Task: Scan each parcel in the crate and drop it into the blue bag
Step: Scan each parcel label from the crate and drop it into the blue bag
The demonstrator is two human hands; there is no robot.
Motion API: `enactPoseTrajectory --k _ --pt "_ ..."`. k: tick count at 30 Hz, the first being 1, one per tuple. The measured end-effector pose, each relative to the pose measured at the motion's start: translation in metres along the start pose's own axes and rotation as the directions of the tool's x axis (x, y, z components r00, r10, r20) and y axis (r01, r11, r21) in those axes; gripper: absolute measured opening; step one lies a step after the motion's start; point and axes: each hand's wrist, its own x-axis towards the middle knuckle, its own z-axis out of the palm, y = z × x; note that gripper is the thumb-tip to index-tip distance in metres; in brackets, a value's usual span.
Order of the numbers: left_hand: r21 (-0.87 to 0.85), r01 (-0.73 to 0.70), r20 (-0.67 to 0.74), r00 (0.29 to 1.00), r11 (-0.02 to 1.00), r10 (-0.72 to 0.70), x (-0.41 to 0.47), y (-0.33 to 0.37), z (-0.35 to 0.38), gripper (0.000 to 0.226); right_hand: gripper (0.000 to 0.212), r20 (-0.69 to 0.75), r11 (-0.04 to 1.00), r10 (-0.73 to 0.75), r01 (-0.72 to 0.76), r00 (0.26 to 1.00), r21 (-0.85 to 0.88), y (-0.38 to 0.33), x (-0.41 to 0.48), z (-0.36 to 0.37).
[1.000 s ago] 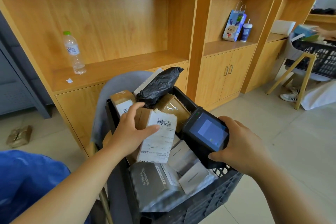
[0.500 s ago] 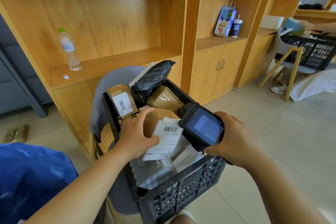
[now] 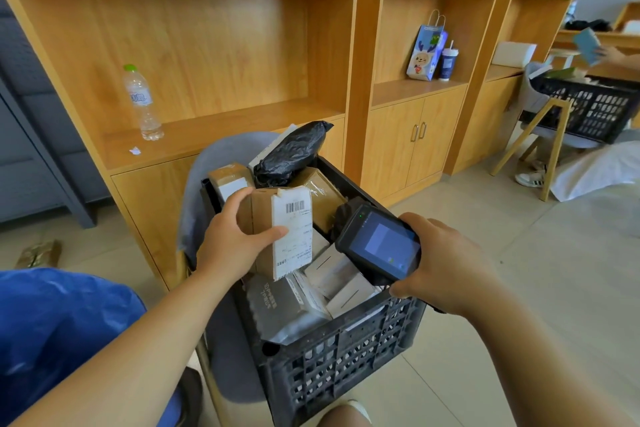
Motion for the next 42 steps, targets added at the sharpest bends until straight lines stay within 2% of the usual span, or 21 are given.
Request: enactPoseTrajectory --k 9,15,22,25,30,35,38,42 --pt "-0.046 -0.048 -0.056 0.997 0.998 0.045 -0.007 0.004 -0.017 0.079 0.086 0.023 0.999 -0.014 0.015 1.000 -0.034 -0.008 -0.005 -0.003" --pt "-0.109 -0.066 -0.097 0.994 0.992 0.055 -0.020 0.007 -0.034 0.074 0.089 -0.026 0.999 -0.035 0.035 0.999 0.026 -0.019 -0.009 0.001" --pt "-0.197 0.072 -0.232 0.966 0.978 -0.118 -0.064 -0.020 -0.090 0.106 0.095 -0.098 0.974 -0.161 0.174 0.982 0.143 -0.065 -0.005 0.017" --pt "-0.184 0.131 -0.285 0.941 0.974 -0.181 -0.090 -0.052 -0.125 0.107 0.093 -0.079 0.960 -0.225 0.235 0.971 0.154 -0.093 -0.001 0.029" --pt "-0.127 0.313 -0.367 0.867 0.941 -0.337 -0.135 -0.115 -0.178 0.084 0.087 -0.020 0.934 -0.318 0.317 0.948 0.167 -0.140 0.003 0.052" --pt "0.120 0.450 -0.424 0.829 0.885 -0.364 -0.150 -0.169 -0.211 0.057 0.089 0.040 0.923 -0.354 0.343 0.934 0.173 -0.170 0.001 0.070" --pt "0.150 0.543 -0.348 0.811 0.826 -0.470 -0.154 -0.183 -0.207 0.052 0.089 0.053 0.924 -0.354 0.341 0.934 0.176 -0.173 -0.002 0.073" --pt "0.162 0.542 -0.195 0.837 0.825 -0.511 -0.149 -0.183 -0.187 0.025 0.093 0.069 0.947 -0.303 0.292 0.951 0.135 -0.161 -0.002 0.070"
